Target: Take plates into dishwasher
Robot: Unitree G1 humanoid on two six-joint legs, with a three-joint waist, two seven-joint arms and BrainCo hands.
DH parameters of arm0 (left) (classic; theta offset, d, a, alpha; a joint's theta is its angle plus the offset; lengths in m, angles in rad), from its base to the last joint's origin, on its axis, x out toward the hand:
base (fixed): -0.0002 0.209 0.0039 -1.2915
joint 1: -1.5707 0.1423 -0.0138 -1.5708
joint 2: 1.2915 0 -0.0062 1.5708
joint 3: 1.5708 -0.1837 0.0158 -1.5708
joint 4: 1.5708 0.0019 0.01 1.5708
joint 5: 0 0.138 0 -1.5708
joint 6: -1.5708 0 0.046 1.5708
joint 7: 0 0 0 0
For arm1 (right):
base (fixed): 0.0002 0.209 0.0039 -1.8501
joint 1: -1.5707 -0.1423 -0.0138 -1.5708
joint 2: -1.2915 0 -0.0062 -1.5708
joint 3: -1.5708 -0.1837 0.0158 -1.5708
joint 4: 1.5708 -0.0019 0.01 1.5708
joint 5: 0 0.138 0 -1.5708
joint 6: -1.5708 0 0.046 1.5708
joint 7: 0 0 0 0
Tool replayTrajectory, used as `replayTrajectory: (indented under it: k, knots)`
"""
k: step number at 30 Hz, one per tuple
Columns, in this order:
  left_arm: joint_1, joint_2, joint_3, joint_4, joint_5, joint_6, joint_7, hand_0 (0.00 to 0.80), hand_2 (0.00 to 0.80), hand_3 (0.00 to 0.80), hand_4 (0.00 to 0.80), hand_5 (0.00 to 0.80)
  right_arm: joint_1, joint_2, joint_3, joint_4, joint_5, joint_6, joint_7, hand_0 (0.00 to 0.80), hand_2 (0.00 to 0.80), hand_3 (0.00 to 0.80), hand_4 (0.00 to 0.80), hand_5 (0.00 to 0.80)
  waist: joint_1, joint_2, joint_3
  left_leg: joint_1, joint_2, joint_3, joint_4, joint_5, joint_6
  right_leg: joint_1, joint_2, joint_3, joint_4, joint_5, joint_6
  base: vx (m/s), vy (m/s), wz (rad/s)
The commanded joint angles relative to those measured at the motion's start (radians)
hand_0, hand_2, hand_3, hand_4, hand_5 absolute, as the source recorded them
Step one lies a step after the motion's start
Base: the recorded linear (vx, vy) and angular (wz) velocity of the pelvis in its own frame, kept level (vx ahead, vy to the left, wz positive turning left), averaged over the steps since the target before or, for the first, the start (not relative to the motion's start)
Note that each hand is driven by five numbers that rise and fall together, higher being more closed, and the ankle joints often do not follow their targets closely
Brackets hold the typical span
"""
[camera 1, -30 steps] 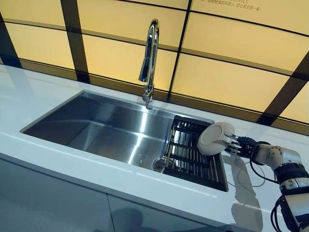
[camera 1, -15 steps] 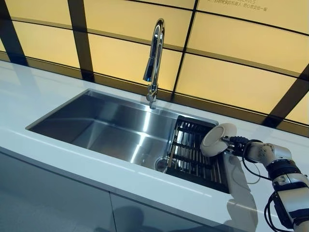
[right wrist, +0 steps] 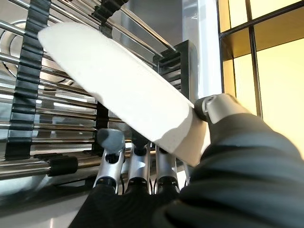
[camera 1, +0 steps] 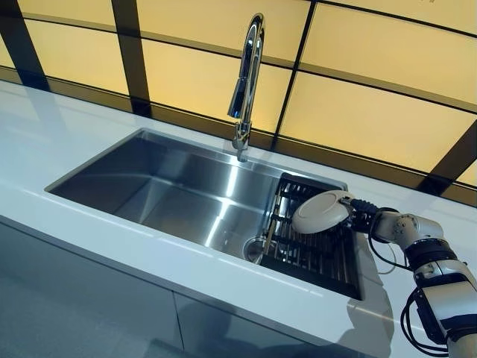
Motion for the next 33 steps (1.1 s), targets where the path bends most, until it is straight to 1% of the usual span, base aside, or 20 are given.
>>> replayTrajectory:
  k: [1, 6, 7, 10, 11, 12, 14, 15, 17, 18, 19, 20, 23, 25, 30, 33]
  knots:
    - [-0.071, -0.018, -0.054, 0.017, -0.016, -0.016, 0.018, 0.000, 0.000, 0.000, 0.000, 0.000, -0.088, -0.024, 0.077, 0.030, -0.004, -0.032, 0.019, 0.800, 0.800, 0.800, 0.800, 0.800, 0.036, 0.038, 0.023, -0.028, 0.084, -0.012, 0.084, -0.060, -0.069, 0.025, 0.015, -0.052, 0.081, -0.055, 0.004, 0.000, 0.000, 0.00]
    - [-0.067, -0.022, -0.056, 0.019, -0.022, -0.022, 0.018, 0.000, 0.000, 0.000, 0.000, 0.000, -0.081, -0.032, 0.071, 0.017, -0.019, -0.078, 0.027, 0.800, 0.800, 0.800, 0.800, 0.800, 0.032, 0.043, 0.022, -0.025, 0.083, -0.011, 0.080, -0.059, -0.069, 0.026, 0.013, -0.052, 0.081, -0.055, 0.004, -0.002, 0.007, 0.00]
    - [-0.063, -0.022, -0.052, 0.017, -0.023, -0.025, 0.017, 0.000, 0.000, 0.000, 0.000, 0.000, -0.080, -0.041, 0.069, -0.001, -0.029, -0.099, 0.018, 0.800, 0.800, 0.800, 0.800, 0.800, 0.029, 0.044, 0.022, -0.024, 0.083, -0.011, 0.079, -0.059, -0.070, 0.026, 0.012, -0.052, 0.083, -0.055, 0.004, 0.000, 0.000, 0.00]
    - [-0.056, -0.023, -0.046, 0.015, -0.021, -0.025, 0.015, 0.000, 0.000, 0.000, 0.000, 0.000, -0.073, -0.059, 0.073, -0.042, -0.051, -0.127, 0.023, 0.800, 0.800, 0.800, 0.800, 0.800, 0.023, 0.043, 0.021, -0.022, 0.082, -0.011, 0.077, -0.059, -0.071, 0.023, 0.011, -0.050, 0.086, -0.055, 0.005, -0.002, 0.036, 0.00]
    - [-0.053, -0.022, -0.043, 0.010, -0.020, -0.023, 0.015, 0.000, 0.000, 0.000, 0.000, 0.000, -0.070, -0.072, 0.072, -0.063, -0.063, -0.131, 0.017, 0.800, 0.800, 0.800, 0.800, 0.800, 0.020, 0.042, 0.021, -0.021, 0.082, -0.011, 0.076, -0.059, -0.071, 0.023, 0.010, -0.049, 0.088, -0.056, 0.006, 0.000, 0.000, 0.00]
    - [-0.046, -0.019, -0.039, 0.002, -0.018, -0.018, 0.016, 0.000, 0.000, 0.000, 0.000, 0.000, -0.059, -0.099, 0.068, -0.111, -0.045, -0.148, -0.001, 0.800, 0.800, 0.800, 0.800, 0.800, 0.013, 0.040, 0.023, -0.021, 0.082, -0.011, 0.075, -0.060, -0.070, 0.020, 0.008, -0.048, 0.091, -0.056, 0.008, 0.000, 0.000, 0.00]
    - [-0.043, -0.014, -0.033, -0.003, -0.015, -0.016, 0.014, 0.000, 0.000, 0.000, 0.000, 0.000, -0.044, -0.118, 0.060, -0.156, -0.026, -0.154, -0.031, 0.800, 0.800, 0.800, 0.800, 0.800, 0.008, 0.037, 0.025, -0.024, 0.082, -0.010, 0.078, -0.061, -0.070, 0.016, 0.007, -0.046, 0.095, -0.055, 0.010, -0.043, 0.003, 0.00]
    - [-0.041, -0.008, -0.024, -0.006, -0.013, -0.014, 0.011, 0.000, 0.000, 0.000, 0.000, 0.000, -0.026, -0.147, 0.041, -0.205, -0.019, -0.173, -0.056, 0.800, 0.800, 0.800, 0.800, 0.800, -0.001, 0.033, 0.029, -0.026, 0.083, -0.008, 0.082, -0.065, -0.067, 0.009, 0.004, -0.044, 0.102, -0.055, 0.012, -0.064, 0.003, 0.01]
    - [-0.040, -0.004, -0.020, -0.006, -0.013, -0.013, 0.009, 0.000, 0.000, 0.000, 0.000, 0.000, -0.017, -0.171, 0.027, -0.237, -0.007, -0.178, -0.065, 0.800, 0.800, 0.800, 0.800, 0.800, -0.008, 0.031, 0.030, -0.028, 0.081, -0.006, 0.088, -0.070, -0.064, 0.005, 0.001, -0.039, 0.106, -0.056, 0.014, -0.045, 0.018, 0.00]
    - [-0.036, 0.000, -0.015, -0.005, -0.012, -0.015, 0.007, 0.000, 0.000, 0.000, 0.000, 0.000, -0.007, -0.202, 0.011, -0.268, -0.019, -0.184, -0.063, 0.800, 0.800, 0.800, 0.800, 0.800, -0.017, 0.027, 0.030, -0.029, 0.079, -0.004, 0.094, -0.076, -0.060, 0.002, -0.002, -0.032, 0.109, -0.055, 0.016, -0.030, 0.028, 0.00]
    - [-0.036, 0.001, -0.015, -0.005, -0.012, -0.016, 0.007, 0.000, 0.000, 0.000, 0.000, 0.000, -0.005, -0.208, 0.007, -0.273, -0.018, -0.184, -0.061, 0.800, 0.800, 0.800, 0.800, 0.800, -0.018, 0.026, 0.030, -0.030, 0.079, -0.003, 0.095, -0.078, -0.059, 0.001, -0.003, -0.030, 0.109, -0.055, 0.017, -0.046, 0.055, -0.01]
    - [-0.032, 0.002, -0.010, 0.002, -0.012, -0.022, 0.008, 0.000, 0.000, 0.000, 0.000, 0.000, 0.000, -0.242, -0.007, -0.304, -0.022, -0.184, -0.060, 0.800, 0.800, 0.800, 0.800, 0.800, -0.028, 0.021, 0.027, -0.030, 0.076, 0.003, 0.100, -0.084, -0.056, -0.001, -0.006, -0.024, 0.109, -0.052, 0.021, -0.030, 0.041, -0.01]
    - [-0.027, 0.003, -0.003, 0.010, -0.013, -0.030, 0.010, 0.000, 0.000, 0.000, 0.000, 0.000, 0.006, -0.281, -0.019, -0.344, -0.036, -0.190, -0.054, 0.800, 0.800, 0.800, 0.800, 0.800, -0.041, 0.015, 0.023, -0.027, 0.070, 0.012, 0.105, -0.092, -0.049, -0.003, -0.011, -0.011, 0.108, -0.048, 0.028, -0.034, 0.068, -0.06]
    - [-0.024, 0.009, 0.006, 0.012, -0.019, -0.033, 0.008, 0.000, 0.000, 0.000, 0.000, 0.000, 0.006, -0.318, -0.029, -0.377, -0.047, -0.190, -0.045, 0.800, 0.800, 0.800, 0.800, 0.800, -0.056, 0.010, 0.015, -0.023, 0.063, 0.021, 0.105, -0.101, -0.040, -0.007, -0.017, 0.006, 0.106, -0.042, 0.039, -0.052, 0.091, -0.11]
    - [-0.022, 0.016, 0.008, 0.016, -0.035, -0.041, 0.010, 0.000, 0.000, 0.000, 0.000, 0.000, -0.009, -0.386, -0.034, -0.411, -0.045, -0.212, -0.032, 0.800, 0.800, 0.800, 0.800, 0.800, -0.085, -0.001, -0.006, -0.018, 0.045, 0.039, 0.103, -0.115, -0.019, -0.029, -0.035, 0.044, 0.112, -0.021, 0.064, -0.070, 0.115, -0.20]
    - [-0.025, 0.018, 0.009, 0.021, -0.037, -0.049, 0.009, 0.000, 0.000, 0.000, 0.000, 0.000, -0.014, -0.406, -0.036, -0.414, -0.050, -0.231, -0.020, 0.800, 0.800, 0.800, 0.800, 0.800, -0.097, -0.005, -0.015, -0.018, 0.036, 0.045, 0.107, -0.122, -0.010, -0.042, -0.042, 0.060, 0.118, -0.009, 0.074, -0.080, 0.118, -0.16]
